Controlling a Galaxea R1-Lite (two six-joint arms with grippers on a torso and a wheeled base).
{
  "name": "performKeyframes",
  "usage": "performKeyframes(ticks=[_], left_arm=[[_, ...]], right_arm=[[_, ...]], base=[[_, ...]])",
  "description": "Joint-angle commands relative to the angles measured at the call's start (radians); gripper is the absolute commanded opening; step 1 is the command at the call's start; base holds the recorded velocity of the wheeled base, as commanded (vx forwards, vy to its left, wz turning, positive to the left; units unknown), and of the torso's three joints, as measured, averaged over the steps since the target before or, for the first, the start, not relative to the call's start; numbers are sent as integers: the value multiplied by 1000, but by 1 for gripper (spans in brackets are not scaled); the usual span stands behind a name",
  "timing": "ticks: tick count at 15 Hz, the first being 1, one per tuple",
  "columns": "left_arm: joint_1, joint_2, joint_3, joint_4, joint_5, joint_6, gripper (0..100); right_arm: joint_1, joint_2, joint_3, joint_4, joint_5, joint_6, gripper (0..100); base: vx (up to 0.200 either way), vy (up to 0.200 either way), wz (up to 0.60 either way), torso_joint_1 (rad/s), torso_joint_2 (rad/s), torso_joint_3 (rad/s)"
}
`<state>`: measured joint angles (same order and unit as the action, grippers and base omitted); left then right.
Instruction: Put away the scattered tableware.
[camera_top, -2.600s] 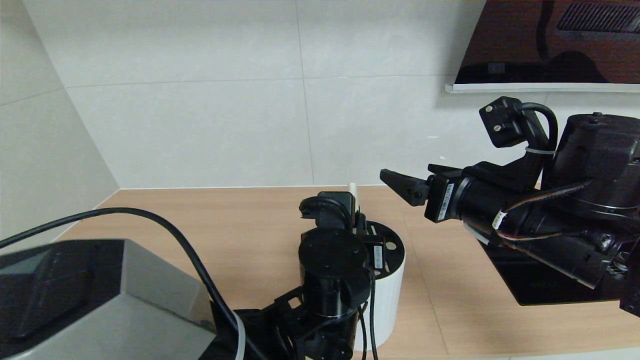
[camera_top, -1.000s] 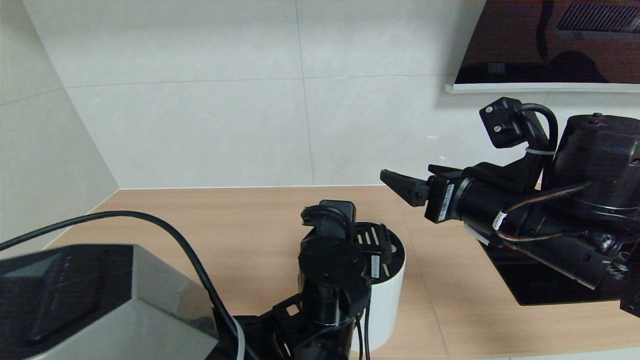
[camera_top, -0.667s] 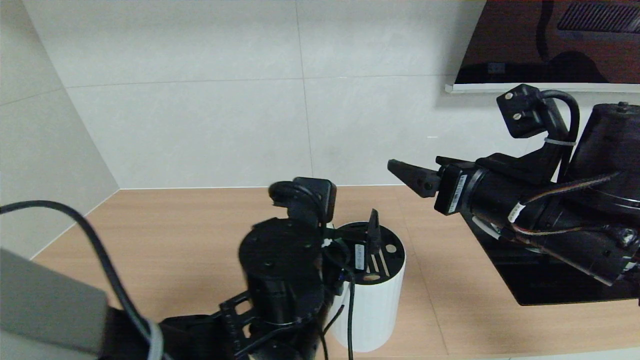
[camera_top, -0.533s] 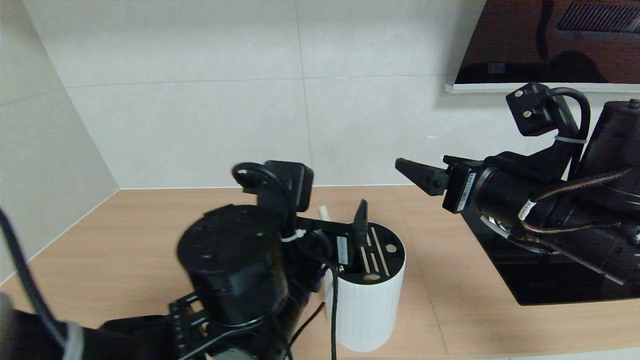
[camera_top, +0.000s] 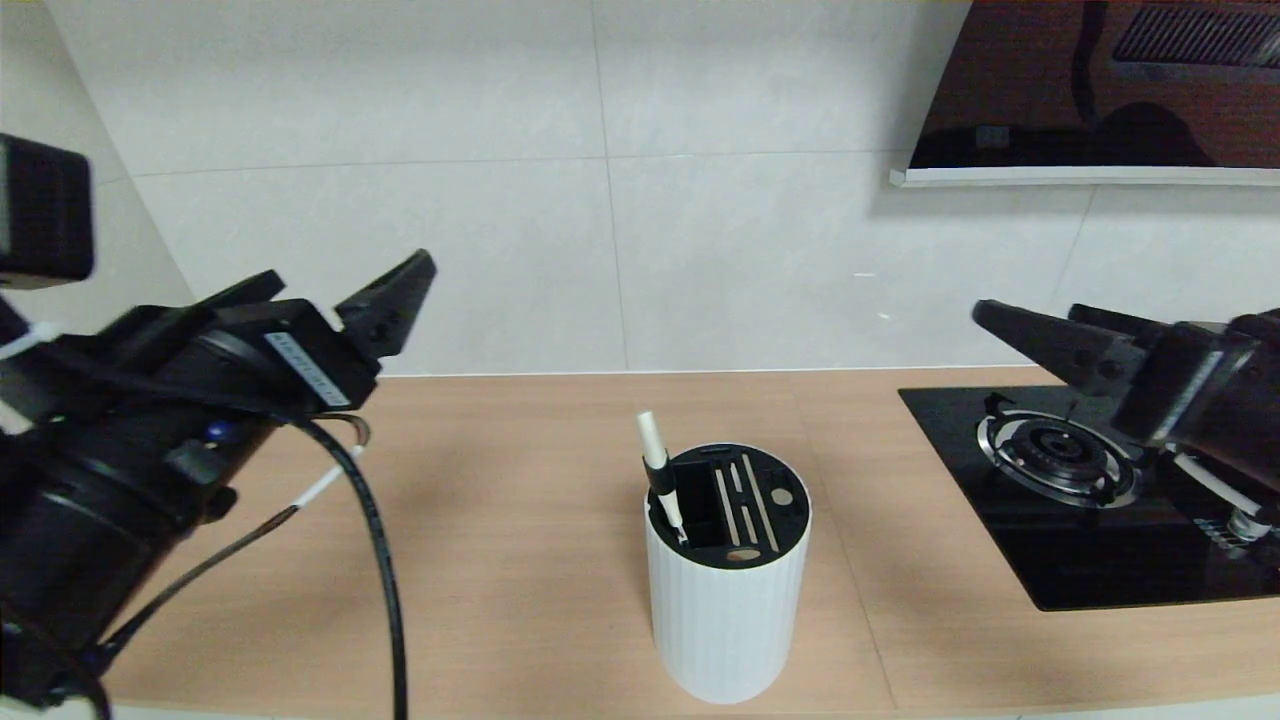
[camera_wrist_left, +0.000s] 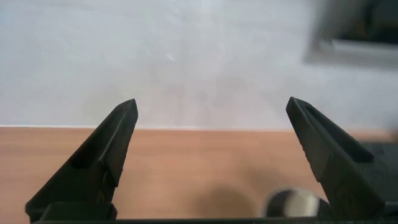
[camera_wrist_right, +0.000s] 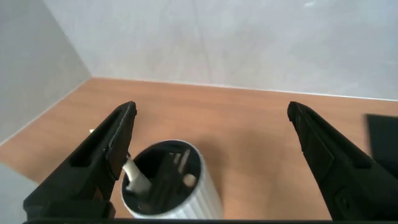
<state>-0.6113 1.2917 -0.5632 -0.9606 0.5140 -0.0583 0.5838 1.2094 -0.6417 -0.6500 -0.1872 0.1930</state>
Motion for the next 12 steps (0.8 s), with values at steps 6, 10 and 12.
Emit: performKeyframes(ticks=[6, 10, 12], left_arm=[[263, -766, 57, 784, -135, 5, 100], [367, -983, -17, 1086, -160, 5, 100], [423, -1052, -11, 1094, -166, 5, 100]], right_arm=[[-315, -577, 234, 168, 5, -4, 100], [-380, -883, 231, 388, -3, -162, 100], [-457, -1038, 221, 500, 3, -221, 100]], base=[[0, 0, 0, 0, 0, 0], [0, 0, 0, 0, 0, 0], [0, 0, 0, 0, 0, 0]])
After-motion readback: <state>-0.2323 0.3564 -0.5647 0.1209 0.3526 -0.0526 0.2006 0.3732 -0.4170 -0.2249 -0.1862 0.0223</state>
